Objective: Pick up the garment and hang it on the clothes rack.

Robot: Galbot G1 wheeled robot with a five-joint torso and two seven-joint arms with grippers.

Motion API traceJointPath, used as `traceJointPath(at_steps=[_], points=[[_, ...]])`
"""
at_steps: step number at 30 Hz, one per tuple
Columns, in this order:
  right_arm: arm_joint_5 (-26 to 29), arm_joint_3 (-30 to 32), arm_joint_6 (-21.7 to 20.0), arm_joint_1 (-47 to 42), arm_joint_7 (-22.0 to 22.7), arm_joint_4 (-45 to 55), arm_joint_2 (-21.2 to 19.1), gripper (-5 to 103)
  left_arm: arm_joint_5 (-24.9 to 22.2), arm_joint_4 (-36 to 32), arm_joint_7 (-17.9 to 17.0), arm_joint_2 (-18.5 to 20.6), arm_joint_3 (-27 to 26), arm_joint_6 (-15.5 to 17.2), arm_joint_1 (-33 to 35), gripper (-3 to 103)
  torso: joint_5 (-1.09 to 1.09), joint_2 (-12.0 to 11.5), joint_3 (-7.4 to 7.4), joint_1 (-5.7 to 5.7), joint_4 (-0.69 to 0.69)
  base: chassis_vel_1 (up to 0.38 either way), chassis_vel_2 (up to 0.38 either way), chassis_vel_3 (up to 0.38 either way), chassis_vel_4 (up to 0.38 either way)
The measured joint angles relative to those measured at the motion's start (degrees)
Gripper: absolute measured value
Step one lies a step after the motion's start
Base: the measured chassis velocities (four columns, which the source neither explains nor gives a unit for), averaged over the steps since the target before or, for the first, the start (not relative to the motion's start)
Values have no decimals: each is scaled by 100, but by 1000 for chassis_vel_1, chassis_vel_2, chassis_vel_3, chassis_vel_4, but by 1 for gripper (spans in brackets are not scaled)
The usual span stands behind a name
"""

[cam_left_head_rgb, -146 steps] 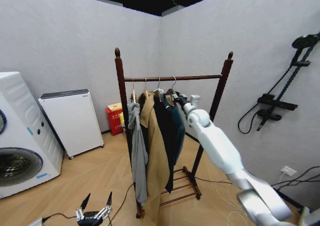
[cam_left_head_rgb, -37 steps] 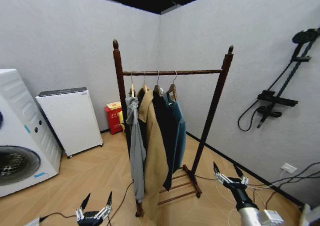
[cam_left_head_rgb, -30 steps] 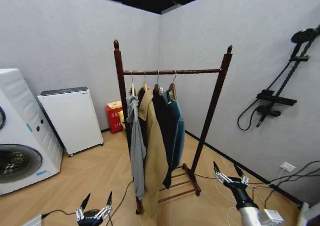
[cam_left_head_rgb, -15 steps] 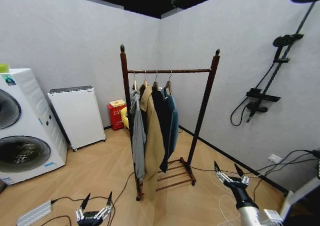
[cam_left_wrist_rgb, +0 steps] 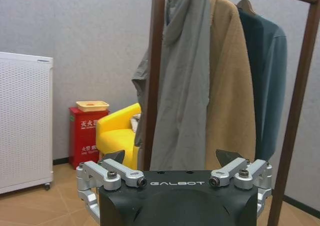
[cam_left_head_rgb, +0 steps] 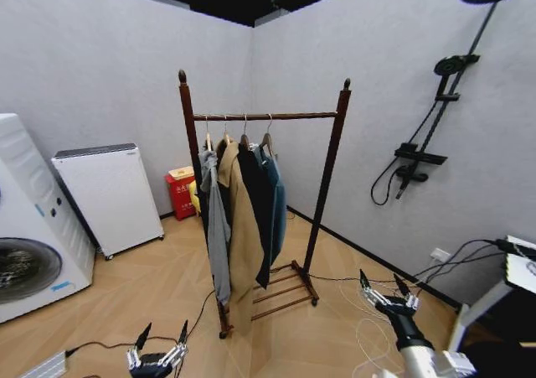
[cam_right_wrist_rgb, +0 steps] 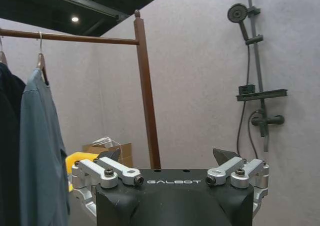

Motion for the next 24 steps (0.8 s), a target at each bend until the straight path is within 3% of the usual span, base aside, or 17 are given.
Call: traceJointPath(at_steps=[24], points=[[-21, 20, 42, -45, 0, -11, 14, 100, 0, 0, 0, 0, 0, 0, 0, 100, 0, -353, -178, -170, 0, -114, -121, -113, -115]])
